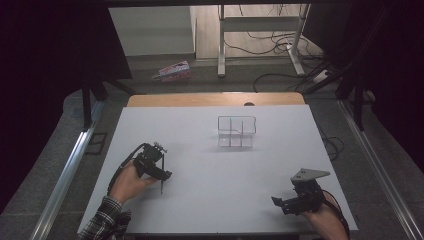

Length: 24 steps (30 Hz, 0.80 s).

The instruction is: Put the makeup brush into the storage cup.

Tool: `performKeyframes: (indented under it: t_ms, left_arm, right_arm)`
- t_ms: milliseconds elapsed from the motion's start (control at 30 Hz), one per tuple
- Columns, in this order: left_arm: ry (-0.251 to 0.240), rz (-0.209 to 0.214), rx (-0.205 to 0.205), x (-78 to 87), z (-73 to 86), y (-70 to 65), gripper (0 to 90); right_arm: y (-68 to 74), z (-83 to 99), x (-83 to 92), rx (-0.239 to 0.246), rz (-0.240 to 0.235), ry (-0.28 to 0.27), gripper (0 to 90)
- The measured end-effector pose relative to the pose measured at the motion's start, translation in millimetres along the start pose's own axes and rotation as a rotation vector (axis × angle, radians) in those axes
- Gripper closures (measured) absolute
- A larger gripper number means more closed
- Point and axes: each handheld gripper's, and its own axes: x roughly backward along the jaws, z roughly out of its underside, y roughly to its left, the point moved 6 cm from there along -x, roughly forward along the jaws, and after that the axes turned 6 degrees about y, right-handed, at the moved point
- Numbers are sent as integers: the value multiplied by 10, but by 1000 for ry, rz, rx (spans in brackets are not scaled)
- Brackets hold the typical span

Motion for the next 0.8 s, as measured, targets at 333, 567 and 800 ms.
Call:
performKeyframes:
  t_ms: [333,567,800]
  left_arm:
    - [20,-11,-1,-87,19,-3,217]
    - [61,16,26,-87,53,-40,388]
    - [99,44,34,-44,94,-25,860]
  right_arm:
    - [6,5,-9,4,-2,7,27]
    - [12,6,-14,5,-7,8,28]
    - [15,8,-10,8,-6,13,29]
